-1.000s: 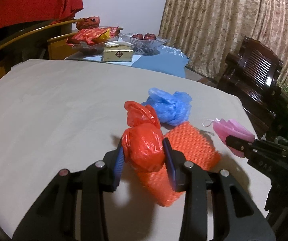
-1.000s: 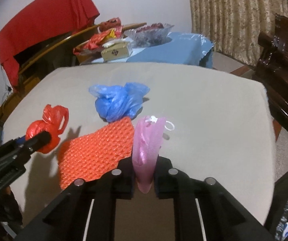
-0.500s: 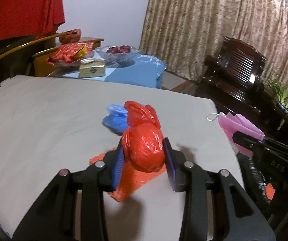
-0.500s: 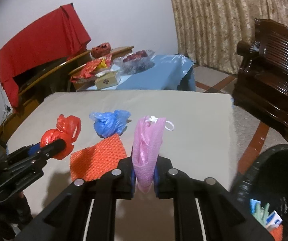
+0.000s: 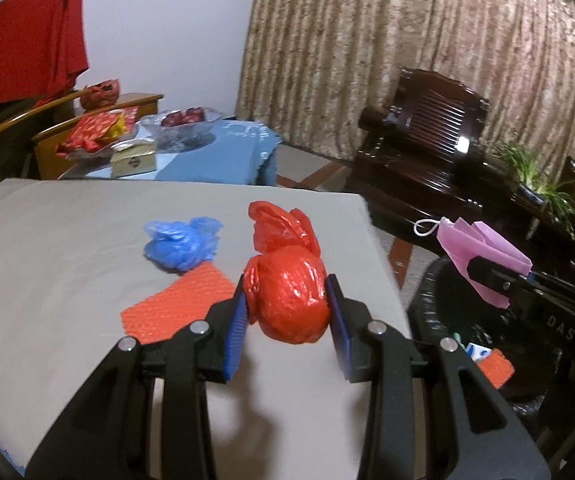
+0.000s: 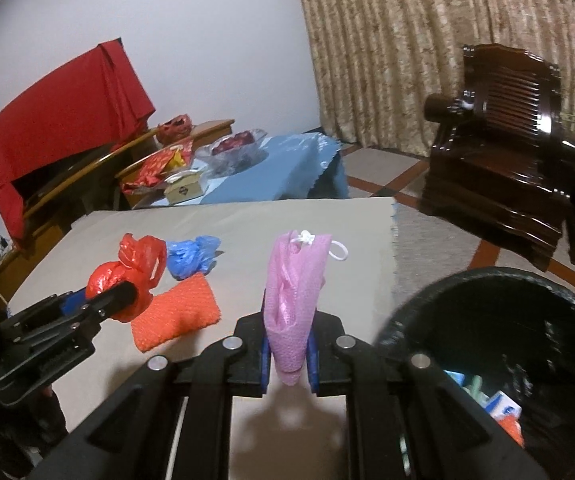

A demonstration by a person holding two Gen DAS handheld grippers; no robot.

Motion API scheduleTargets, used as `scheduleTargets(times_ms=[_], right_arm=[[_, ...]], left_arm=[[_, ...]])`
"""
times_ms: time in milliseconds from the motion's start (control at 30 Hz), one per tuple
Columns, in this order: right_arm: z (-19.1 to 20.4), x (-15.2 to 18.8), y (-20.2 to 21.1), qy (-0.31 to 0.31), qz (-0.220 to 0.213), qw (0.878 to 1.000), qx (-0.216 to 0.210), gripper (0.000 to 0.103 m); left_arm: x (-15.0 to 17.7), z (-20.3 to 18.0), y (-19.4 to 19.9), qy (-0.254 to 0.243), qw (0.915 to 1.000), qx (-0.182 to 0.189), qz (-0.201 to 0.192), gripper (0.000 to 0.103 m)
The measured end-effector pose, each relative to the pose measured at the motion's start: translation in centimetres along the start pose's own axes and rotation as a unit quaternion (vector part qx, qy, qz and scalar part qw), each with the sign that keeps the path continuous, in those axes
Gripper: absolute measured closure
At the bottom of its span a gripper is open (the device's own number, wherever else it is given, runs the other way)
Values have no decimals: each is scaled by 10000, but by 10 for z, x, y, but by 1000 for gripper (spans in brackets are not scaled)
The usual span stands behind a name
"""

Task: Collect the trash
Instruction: 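Carry the red and pink bags over the black bin and release both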

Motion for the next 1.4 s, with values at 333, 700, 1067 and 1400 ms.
scheduleTargets(times_ms=[333,700,1067,1400], right_arm=[[-57,6,56,-195,-223,9973,678,89],[-114,19,91,-320,-273,9913,1250,89],[-150,30,101,-368,-165,9874,1527,89],[-177,43,98,-565,-51,9830,1748,77]], left_arm=[[6,-65,7,-319,9976,612,-2,67],[12,-133,6,-701,9893,1276,40,67],[23,-181,-22,-861,9810,1722,252,67],[28,-220,-54,-898,9726,2095,451,55]])
Point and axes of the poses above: each gripper's, at about its wrist camera, not at the fingertips, and y roughly against the way its jaws point, z to its left, x to its underside, the point moved 2 cm from there along -y, roughly the way its jaws point, and after that the axes turned 7 degrees about -z, right-handed, at the moved point
